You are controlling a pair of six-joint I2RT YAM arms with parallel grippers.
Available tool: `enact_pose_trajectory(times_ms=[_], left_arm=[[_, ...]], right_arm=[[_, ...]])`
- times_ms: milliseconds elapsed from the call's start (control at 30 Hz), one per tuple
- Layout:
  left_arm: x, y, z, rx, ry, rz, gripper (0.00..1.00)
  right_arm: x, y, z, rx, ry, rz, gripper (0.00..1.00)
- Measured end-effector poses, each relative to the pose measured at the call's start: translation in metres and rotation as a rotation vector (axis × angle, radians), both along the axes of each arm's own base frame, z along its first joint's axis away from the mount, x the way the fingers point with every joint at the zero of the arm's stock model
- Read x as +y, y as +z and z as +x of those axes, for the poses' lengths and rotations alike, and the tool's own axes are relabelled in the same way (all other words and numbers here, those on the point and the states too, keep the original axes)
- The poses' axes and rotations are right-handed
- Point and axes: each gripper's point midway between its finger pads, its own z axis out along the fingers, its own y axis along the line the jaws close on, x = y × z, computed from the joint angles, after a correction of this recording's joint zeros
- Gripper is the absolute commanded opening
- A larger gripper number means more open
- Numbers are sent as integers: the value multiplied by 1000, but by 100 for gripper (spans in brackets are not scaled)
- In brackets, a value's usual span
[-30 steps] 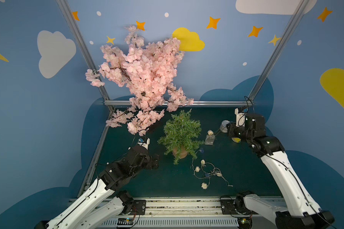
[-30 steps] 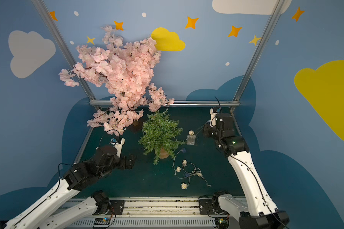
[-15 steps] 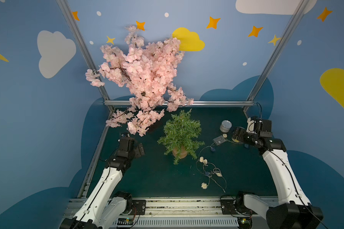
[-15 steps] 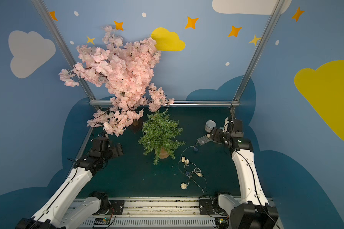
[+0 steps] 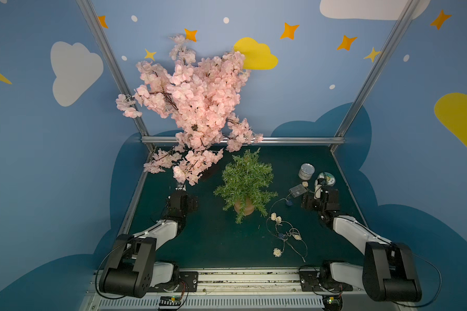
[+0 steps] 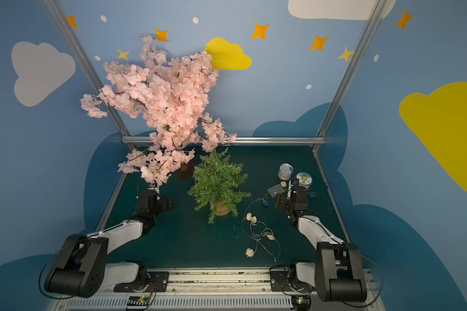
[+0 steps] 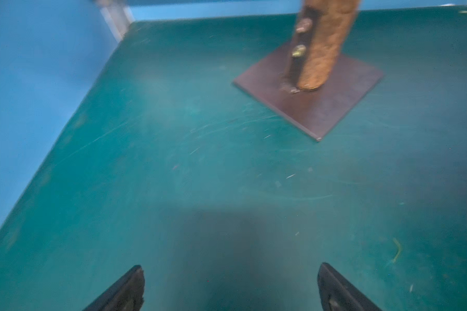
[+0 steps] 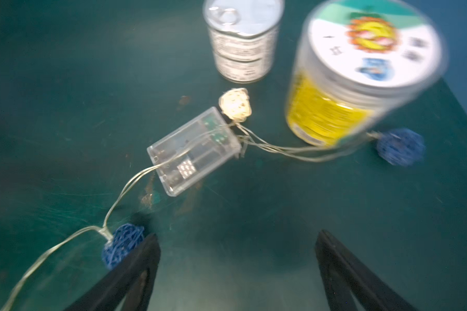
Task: Remove string lights from the small christmas tree
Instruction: Place the light string at the center of the board, then reset both arms
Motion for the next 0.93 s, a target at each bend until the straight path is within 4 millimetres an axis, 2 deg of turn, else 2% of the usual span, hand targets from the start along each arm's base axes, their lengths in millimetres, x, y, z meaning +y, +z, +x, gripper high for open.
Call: enact_pose_trajectory(times_ms=[67,133,233,433,533,700,933], left_arm=[[-2,2,13,-54,-30,-2,100],[3,-4,24,-90,-33,-21,100],[13,-17,22,-71,-18,-36,100],[9,-3,30,-118,-43,-54,100],[8,-2,30,-124,-47,-55,100],[6,-2,31,-123,-60,-60,100],[0,3,35,-134,-109,-82,100]], right_arm=[[5,-8,9,-32,23,-42,90],[7,-8,17,-70,36,-70,90],[9,2,31,-179,42,-86,89],[1,-7,28,-225,24,-86,89],[4,5,34,-283,35,-78,89],[5,14,37,-317,37,-77,87],[5,16,37,-325,38,-77,87]])
